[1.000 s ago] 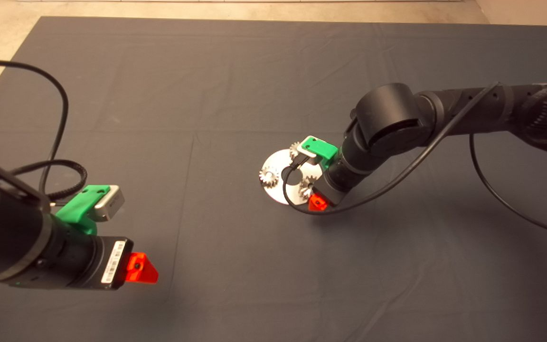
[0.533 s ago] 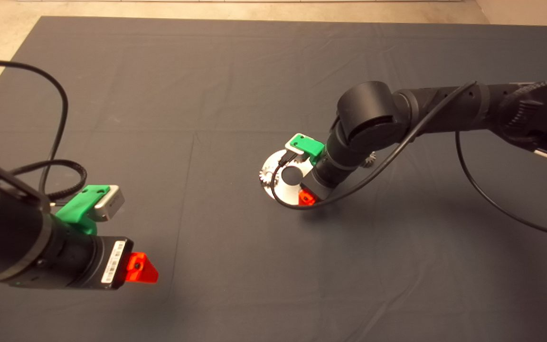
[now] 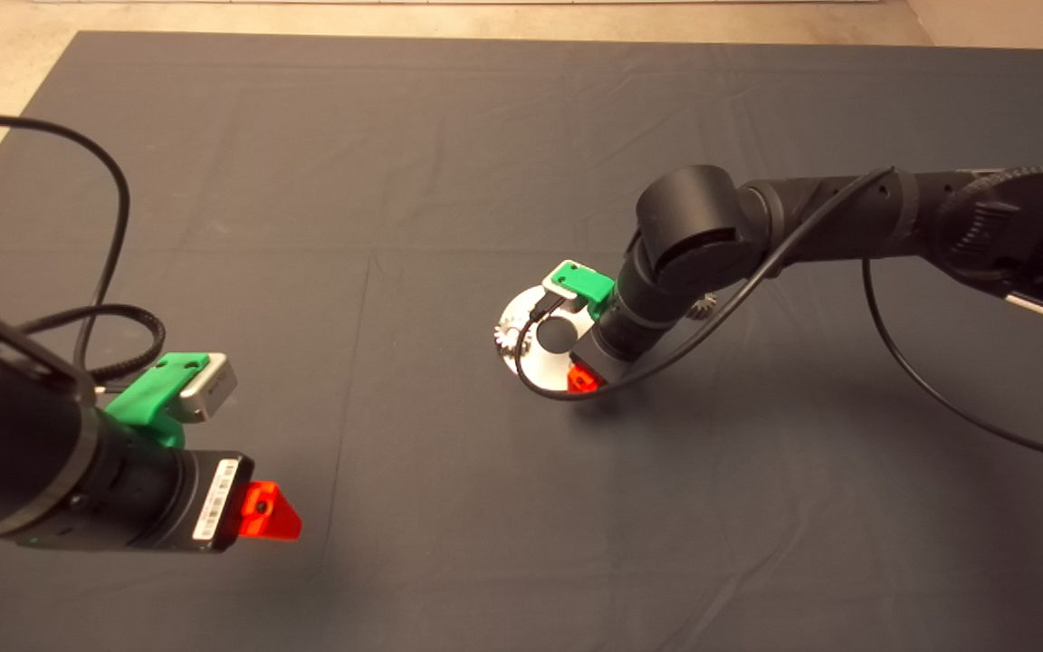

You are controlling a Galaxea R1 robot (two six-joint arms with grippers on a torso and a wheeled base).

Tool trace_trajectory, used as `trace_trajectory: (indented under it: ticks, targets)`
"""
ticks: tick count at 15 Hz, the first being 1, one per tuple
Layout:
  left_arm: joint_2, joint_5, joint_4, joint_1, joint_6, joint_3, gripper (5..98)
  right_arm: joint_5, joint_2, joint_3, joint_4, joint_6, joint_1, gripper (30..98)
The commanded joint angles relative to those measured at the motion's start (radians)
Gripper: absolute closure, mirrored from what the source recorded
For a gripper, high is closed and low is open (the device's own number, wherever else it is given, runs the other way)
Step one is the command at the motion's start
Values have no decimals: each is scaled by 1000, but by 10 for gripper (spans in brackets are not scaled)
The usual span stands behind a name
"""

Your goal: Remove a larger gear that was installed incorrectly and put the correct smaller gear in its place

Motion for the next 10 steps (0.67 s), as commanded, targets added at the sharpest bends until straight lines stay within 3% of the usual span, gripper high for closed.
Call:
trace_trajectory:
  ticks: [1, 4, 10]
  targets:
    - [-6, 8, -17, -5, -3, 16, 59, -128, 8, -6, -38, -7, 9, 334]
    - [-7, 8, -17, -6, -3, 16, 59, -128, 7, -8, -38, -7, 9, 344]
    - [-15, 10, -17, -5, -1, 16, 59, -128, 7, -8, -38, -6, 7, 438]
